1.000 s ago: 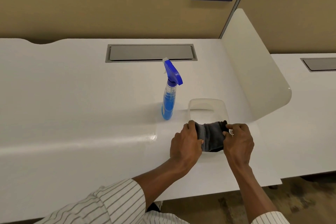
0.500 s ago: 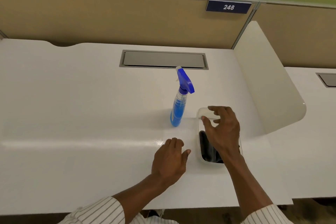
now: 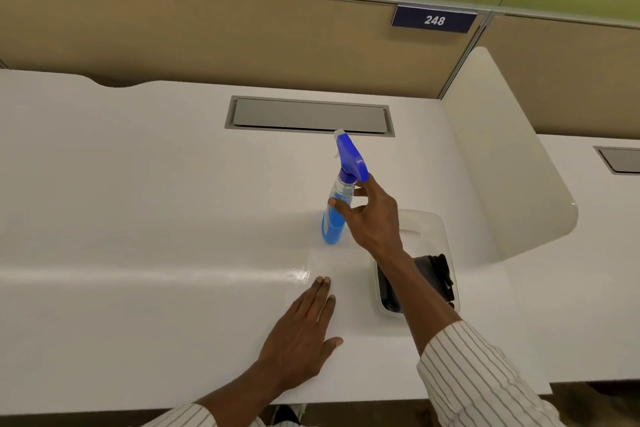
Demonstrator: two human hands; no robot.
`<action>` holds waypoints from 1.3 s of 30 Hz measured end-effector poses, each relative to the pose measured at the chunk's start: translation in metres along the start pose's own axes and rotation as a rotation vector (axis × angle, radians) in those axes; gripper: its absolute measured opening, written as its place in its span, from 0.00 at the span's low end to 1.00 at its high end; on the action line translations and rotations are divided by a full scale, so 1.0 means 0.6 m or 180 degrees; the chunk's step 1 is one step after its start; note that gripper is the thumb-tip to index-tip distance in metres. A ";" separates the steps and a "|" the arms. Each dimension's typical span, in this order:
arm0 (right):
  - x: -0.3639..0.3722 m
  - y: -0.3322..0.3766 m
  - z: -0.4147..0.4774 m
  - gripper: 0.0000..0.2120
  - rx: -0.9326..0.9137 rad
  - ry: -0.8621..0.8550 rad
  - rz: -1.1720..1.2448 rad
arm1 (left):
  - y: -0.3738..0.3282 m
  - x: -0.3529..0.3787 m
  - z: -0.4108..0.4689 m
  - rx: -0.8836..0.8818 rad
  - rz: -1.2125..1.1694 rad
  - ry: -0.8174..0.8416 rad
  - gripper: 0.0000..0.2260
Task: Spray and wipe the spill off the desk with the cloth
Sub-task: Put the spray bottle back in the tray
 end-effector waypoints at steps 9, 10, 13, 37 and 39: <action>-0.058 0.009 -0.006 0.29 -0.0228 -0.0652 0.0013 | -0.007 -0.012 -0.003 0.0061 -0.0206 0.0126 0.34; -0.076 0.015 -0.011 0.29 -0.0301 -0.0809 0.0014 | -0.006 -0.008 -0.003 0.0059 -0.0275 0.0222 0.34; -0.142 0.031 -0.028 0.27 -0.0479 -0.1328 -0.0059 | -0.005 -0.010 -0.003 0.0129 -0.0184 0.0143 0.33; -0.192 -0.142 -0.063 0.31 0.0790 -0.2014 -0.1096 | 0.003 0.003 -0.005 0.0138 -0.0214 -0.0004 0.33; -0.183 -0.145 -0.066 0.31 0.0817 -0.1983 -0.1134 | 0.004 0.008 -0.005 0.0135 -0.0290 0.0041 0.33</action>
Point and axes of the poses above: each hand's wrist, its own z-axis towards the middle knuckle, its own x-axis out of the palm, y = z × x, the point moved 8 cm from there along z, towards the middle knuckle, and after that the axes turned 10 degrees about -z, right-handed, at the moved point
